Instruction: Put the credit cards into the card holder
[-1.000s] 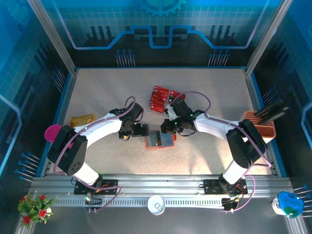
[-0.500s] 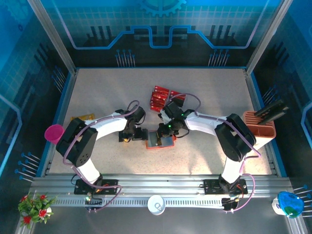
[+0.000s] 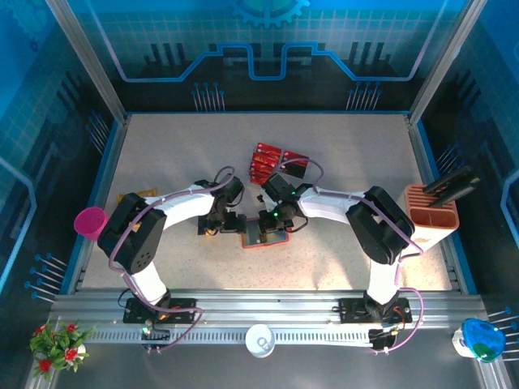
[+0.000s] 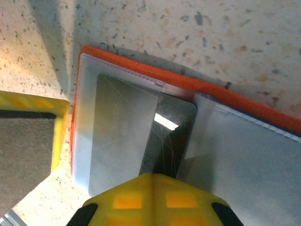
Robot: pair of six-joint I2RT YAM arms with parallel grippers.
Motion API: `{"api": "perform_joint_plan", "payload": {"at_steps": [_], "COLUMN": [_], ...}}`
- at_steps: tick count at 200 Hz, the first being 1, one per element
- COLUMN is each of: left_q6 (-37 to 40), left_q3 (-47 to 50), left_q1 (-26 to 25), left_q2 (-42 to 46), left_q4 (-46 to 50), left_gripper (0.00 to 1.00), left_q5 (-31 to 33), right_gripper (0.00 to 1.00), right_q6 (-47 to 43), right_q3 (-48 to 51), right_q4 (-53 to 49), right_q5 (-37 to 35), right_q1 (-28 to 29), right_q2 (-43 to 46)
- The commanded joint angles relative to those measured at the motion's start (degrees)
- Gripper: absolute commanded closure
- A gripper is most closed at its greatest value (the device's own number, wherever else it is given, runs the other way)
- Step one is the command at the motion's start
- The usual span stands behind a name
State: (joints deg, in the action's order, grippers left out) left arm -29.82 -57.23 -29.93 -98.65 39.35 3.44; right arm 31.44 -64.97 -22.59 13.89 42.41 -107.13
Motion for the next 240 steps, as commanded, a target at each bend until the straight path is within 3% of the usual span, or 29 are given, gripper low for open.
{"api": "perform_joint_plan", "payload": {"at_steps": [1,44,134,240], "left_q6": [2.0,2.1,1.3,0.5], "left_q3": [0.0,0.9,-1.9,-1.3], "left_q1": [0.0,0.1,0.8,3.1], "left_q2": [-2.1,-1.9,4.5,1.7], "left_q4": [-1.0,-2.0,1.9,1.2], "left_gripper": [0.01,0.01,0.01,0.01], "left_q5": [0.3,-0.2,-0.8,-0.4], "right_gripper": [1.00,1.00,1.00,1.00], "right_q6": [0.6,1.8,2.6,2.1], "right_q3": [-2.0,-3.9,-0.2,-2.2], "right_q4": [-2.1,-1.8,-2.3,-0.9], "right_q5": [-0.1,1.5,-0.7,0.6], "right_q1": [1.6,2.5,-1.3,-1.7], "right_q2": [-2.4,-3.4,6.0,0.5]}}
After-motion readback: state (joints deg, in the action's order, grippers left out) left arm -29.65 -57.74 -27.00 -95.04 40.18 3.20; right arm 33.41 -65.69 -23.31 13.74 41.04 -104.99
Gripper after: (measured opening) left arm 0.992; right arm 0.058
